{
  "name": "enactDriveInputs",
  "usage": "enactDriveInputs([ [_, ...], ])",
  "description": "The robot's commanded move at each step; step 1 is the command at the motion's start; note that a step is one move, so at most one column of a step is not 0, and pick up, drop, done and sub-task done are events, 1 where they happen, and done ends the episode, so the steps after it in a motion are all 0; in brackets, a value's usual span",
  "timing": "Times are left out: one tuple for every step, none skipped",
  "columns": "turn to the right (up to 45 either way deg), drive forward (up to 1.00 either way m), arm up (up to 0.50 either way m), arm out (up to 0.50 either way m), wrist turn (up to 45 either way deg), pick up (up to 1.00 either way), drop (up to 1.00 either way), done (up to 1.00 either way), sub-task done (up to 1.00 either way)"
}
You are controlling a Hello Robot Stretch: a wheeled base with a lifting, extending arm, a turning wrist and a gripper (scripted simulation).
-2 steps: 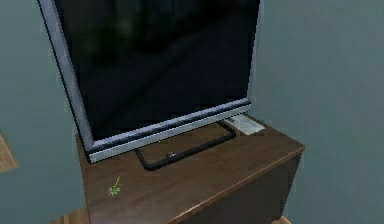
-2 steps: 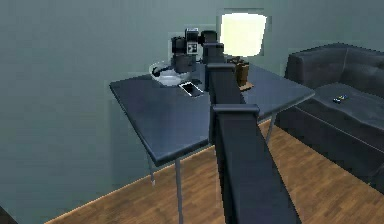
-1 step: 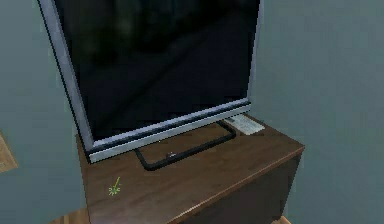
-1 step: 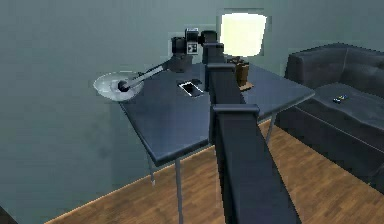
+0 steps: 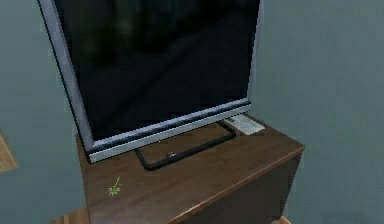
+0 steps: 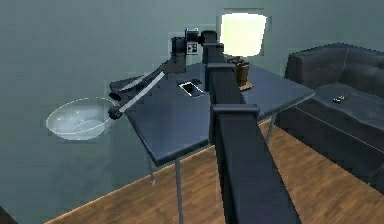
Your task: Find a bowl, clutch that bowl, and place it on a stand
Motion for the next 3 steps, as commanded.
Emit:
enactDriveInputs([
  [0.0, 0.00, 0.00, 0.00, -21.0, 0.00, 0.00, 0.00, 0.00],
  [0.0, 0.00, 0.00, -0.46, 0.0, 0.00, 0.00, 0.00, 0.00],
  [-45.0, 0.00, 0.00, 0.00, 0.0, 0.00, 0.00, 0.00, 0.00],
])
